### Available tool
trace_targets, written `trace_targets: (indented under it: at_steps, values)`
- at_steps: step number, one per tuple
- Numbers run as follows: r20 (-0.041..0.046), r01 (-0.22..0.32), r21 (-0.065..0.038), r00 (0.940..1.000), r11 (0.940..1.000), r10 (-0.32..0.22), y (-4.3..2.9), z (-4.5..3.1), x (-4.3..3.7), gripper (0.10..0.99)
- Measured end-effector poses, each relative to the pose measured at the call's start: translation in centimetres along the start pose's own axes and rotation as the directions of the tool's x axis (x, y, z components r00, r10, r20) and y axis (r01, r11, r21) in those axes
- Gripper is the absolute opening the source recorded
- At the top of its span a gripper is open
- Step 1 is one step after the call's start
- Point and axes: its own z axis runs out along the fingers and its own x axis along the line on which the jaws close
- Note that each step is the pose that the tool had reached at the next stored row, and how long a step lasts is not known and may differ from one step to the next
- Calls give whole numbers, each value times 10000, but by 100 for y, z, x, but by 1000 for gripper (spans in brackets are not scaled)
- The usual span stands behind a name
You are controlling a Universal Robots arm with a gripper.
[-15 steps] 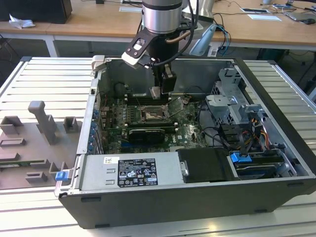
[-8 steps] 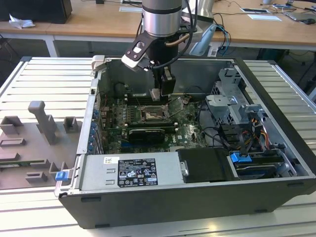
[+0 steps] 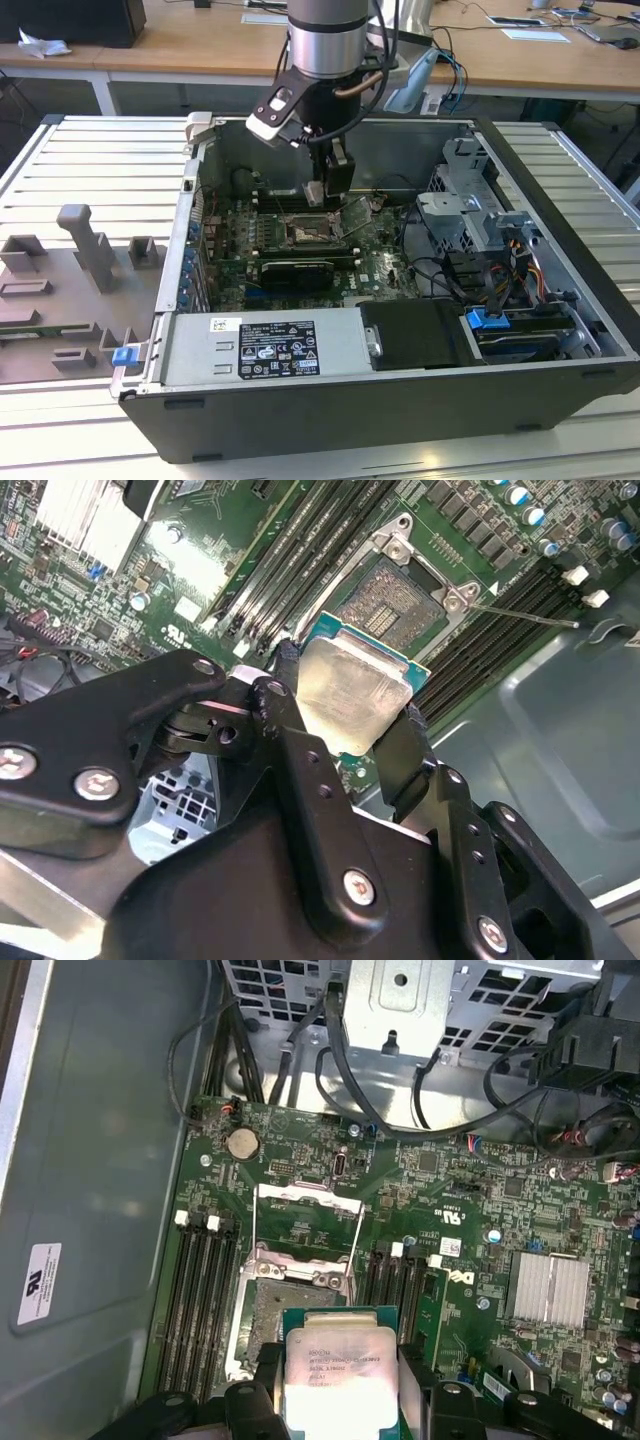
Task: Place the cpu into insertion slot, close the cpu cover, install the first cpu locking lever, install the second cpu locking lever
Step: 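Place the cpu into insertion slot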
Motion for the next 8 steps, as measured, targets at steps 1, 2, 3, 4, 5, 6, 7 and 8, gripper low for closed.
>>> trace_targets:
  at_steps: [1, 2, 3, 4, 5, 6, 7, 8]
  values:
    - [0, -5, 0, 10000, 10000, 5, 0, 2, 0, 541]
    - [0, -10, 0, 10000, 10000, 10, 0, 5, 0, 541]
    - [1, -15, 0, 10000, 10000, 15, 0, 7, 0, 541]
    - [2, -22, 0, 10000, 10000, 22, -1, 9, 0, 541]
    - [2, -28, 0, 10000, 10000, 28, -1, 12, 0, 541]
    - [2, -33, -1, 10000, 10000, 33, -1, 15, 0, 541]
    - [3, -44, -1, 10000, 10000, 44, -2, 20, 0, 541]
    - [3, -54, -2, 10000, 10000, 54, -2, 24, 0, 541]
